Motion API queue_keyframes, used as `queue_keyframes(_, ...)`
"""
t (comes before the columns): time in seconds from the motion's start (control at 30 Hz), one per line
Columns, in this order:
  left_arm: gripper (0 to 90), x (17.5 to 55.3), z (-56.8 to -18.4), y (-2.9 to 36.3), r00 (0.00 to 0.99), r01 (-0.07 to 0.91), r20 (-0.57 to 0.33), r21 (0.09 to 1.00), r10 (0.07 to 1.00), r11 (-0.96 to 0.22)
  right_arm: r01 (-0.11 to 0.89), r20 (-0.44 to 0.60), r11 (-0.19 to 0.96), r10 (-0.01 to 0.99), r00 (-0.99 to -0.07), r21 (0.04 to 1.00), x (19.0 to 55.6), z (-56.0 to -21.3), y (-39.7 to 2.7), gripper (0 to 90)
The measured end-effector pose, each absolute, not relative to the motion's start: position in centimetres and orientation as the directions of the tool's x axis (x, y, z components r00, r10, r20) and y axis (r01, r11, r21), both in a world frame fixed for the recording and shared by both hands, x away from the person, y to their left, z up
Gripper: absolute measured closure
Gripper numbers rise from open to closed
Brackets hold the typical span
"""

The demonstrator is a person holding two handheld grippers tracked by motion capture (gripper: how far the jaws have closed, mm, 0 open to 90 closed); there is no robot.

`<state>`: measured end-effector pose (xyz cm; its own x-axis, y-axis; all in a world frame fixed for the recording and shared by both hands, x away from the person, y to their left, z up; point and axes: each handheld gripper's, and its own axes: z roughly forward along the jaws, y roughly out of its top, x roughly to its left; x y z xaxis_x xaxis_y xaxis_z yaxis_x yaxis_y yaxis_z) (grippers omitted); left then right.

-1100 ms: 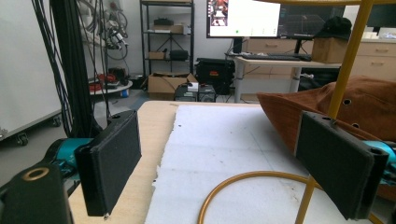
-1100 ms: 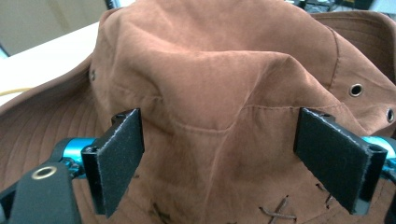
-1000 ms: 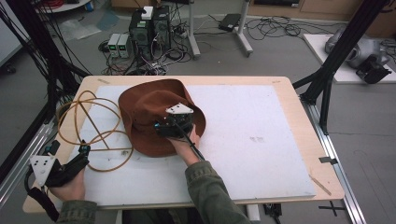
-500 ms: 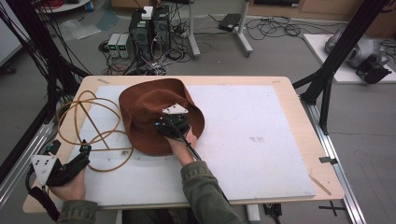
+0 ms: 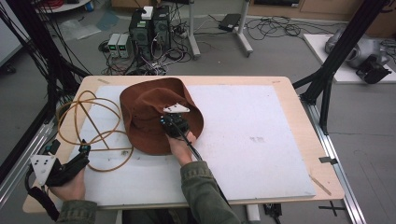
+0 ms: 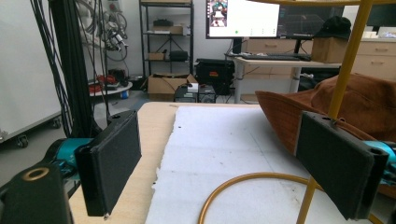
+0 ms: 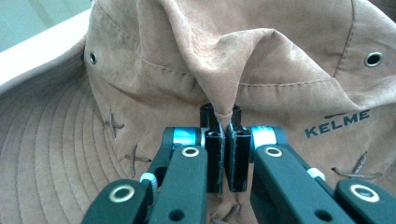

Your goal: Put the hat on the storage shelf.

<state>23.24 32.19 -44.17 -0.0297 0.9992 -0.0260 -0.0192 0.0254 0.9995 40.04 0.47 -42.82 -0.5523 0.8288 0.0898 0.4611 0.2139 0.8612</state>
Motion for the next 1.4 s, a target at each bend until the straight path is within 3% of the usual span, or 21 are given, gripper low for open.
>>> queue_keyframes(0.8, 14.9, 23.2, -44.2, 32.3, -0.03, -0.022, -0.026, 0.999, 0.999, 0.025, 0.399, 0.078, 0.167, 0.845, -0.529, 0.901, 39.2, -42.1, -0.4, 89.3)
queue_keyframes(1.4, 14.9, 23.2, -44.2, 32.3, -0.03, -0.018, -0.019, 1.0, 0.999, 0.018, 0.267, 0.089, 0.068, 0.839, -0.536, 0.961, 38.2, -39.5, -3.1, 89.2)
